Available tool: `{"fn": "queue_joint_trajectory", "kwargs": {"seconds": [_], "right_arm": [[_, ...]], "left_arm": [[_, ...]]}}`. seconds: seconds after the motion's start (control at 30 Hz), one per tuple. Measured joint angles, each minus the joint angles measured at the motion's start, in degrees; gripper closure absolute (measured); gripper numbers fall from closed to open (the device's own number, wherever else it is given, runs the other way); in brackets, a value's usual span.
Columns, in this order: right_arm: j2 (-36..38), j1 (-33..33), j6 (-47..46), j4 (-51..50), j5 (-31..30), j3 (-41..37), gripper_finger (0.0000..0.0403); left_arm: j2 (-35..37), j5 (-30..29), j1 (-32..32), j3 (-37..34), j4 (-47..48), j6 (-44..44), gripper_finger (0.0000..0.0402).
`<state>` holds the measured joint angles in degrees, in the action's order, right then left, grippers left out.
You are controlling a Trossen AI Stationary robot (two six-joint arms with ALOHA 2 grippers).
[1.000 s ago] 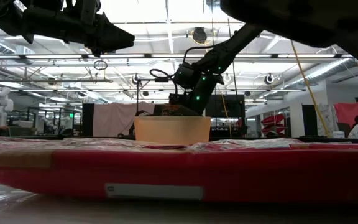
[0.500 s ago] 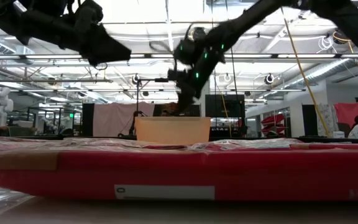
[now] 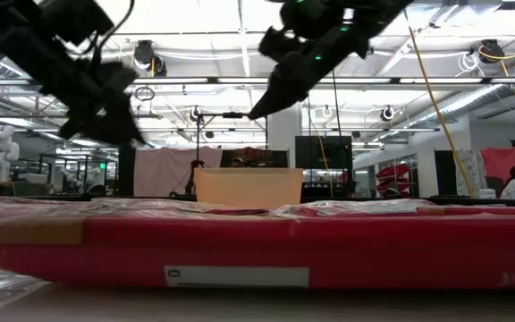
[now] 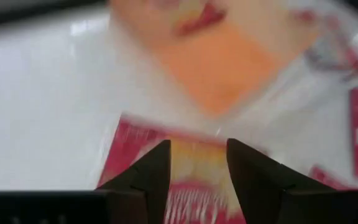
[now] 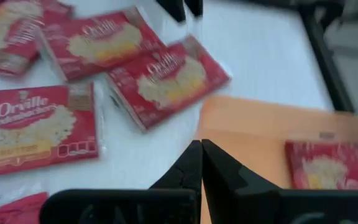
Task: Sort popcorn bags into baskets
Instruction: Put the red popcorn bag into the orange bin
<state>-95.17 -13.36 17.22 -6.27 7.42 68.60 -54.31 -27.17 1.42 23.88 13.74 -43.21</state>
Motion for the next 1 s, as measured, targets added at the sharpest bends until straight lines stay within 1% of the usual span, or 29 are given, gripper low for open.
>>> {"fn": "queue_joint_trajectory", "kwargs": {"seconds": [0.1, 0.17, 0.27, 0.33, 0.43, 0.5, 0.6, 0.7, 0.8, 0.9, 1.0], "right_arm": [[4.1, 1.6, 2.0, 8.5, -0.9, -7.7, 0.0403], [6.3, 2.4, 3.2, 12.1, -4.6, -11.5, 0.0403], [8.1, 3.3, 5.0, 12.5, -10.4, -14.9, 0.0403], [8.4, 3.4, 5.3, 12.5, -11.7, -16.0, 0.0403], [8.6, 3.4, 5.1, 13.7, -11.7, -17.0, 0.0403], [8.6, 3.4, 5.1, 14.5, -10.2, -17.8, 0.0403], [8.5, 3.5, 5.4, 16.1, -8.5, -18.4, 0.0403], [8.6, 3.5, 5.5, 16.8, -8.4, -18.4, 0.0403], [8.5, 3.7, 5.6, 17.3, -8.7, -18.5, 0.0403], [8.6, 3.9, 4.8, 18.5, -8.7, -18.5, 0.0403], [8.4, 4.8, 4.0, 19.8, -8.7, -18.5, 0.0403]], "left_arm": [[0.0, 1.6, 2.0, 0.0, 6.9, -5.5, 0.0219], [0.0, 2.2, 3.2, 0.0, 10.9, -8.4, 0.0199], [-1.0, 3.7, 5.3, 0.0, 12.6, -10.1, 0.0165], [-1.8, 5.0, 6.7, 0.0, 12.7, -10.0, 0.0145], [-4.5, 6.4, 9.3, 0.0, 13.5, -10.0, 0.0125], [-6.9, 9.1, 11.3, 0.0, 14.2, -10.0, 0.0119], [-10.5, 13.0, 13.6, 0.0, 12.6, -8.6, 0.0118], [-13.5, 14.6, 15.3, 0.0, 9.4, -5.8, 0.013], [-15.7, 15.9, 16.7, 0.2, 6.5, -0.7, 0.0163], [-16.5, 18.3, 17.9, 0.2, 4.9, 5.8, 0.0222], [-16.4, 19.4, 18.8, 0.2, 4.1, 11.6, 0.0301]]}}
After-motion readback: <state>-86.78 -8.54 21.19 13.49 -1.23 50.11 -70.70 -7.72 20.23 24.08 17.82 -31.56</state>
